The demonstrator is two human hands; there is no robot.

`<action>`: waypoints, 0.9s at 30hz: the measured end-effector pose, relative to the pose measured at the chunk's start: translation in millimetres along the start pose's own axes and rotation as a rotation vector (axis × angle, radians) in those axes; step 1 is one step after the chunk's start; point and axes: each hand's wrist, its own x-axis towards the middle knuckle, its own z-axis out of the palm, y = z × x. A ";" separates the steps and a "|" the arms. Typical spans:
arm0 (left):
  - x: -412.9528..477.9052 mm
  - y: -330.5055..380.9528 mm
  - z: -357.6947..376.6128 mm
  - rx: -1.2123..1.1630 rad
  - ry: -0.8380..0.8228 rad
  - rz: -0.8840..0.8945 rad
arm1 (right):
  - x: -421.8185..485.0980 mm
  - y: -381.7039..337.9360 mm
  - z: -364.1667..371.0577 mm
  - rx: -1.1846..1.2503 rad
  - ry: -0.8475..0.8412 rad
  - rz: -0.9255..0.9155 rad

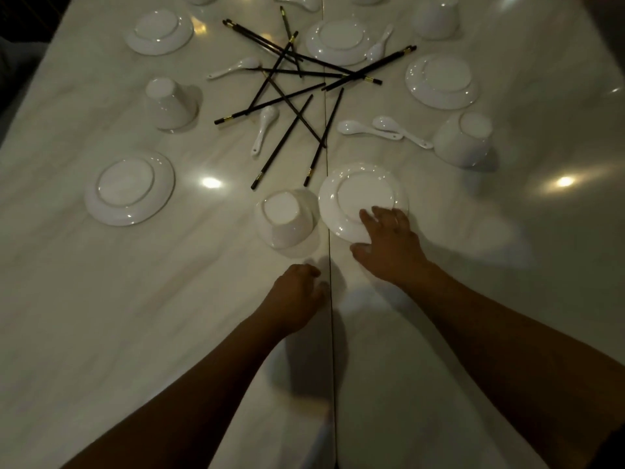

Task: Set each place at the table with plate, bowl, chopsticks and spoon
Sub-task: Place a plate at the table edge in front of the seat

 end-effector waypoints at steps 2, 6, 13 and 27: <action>-1.2 3.4 3.1 -0.097 0.040 -0.047 | -23.9 -2.9 4.1 0.001 0.016 -0.012; -4.8 11.8 9.8 -0.265 0.216 -0.051 | -57.6 -6.3 10.8 0.025 0.038 0.005; -4.2 33.2 21.8 -0.517 0.265 -0.141 | -72.0 1.8 18.4 0.192 -0.080 0.096; 5.2 45.2 6.9 -0.948 0.187 -0.397 | -63.9 20.5 -20.4 0.403 -0.141 0.119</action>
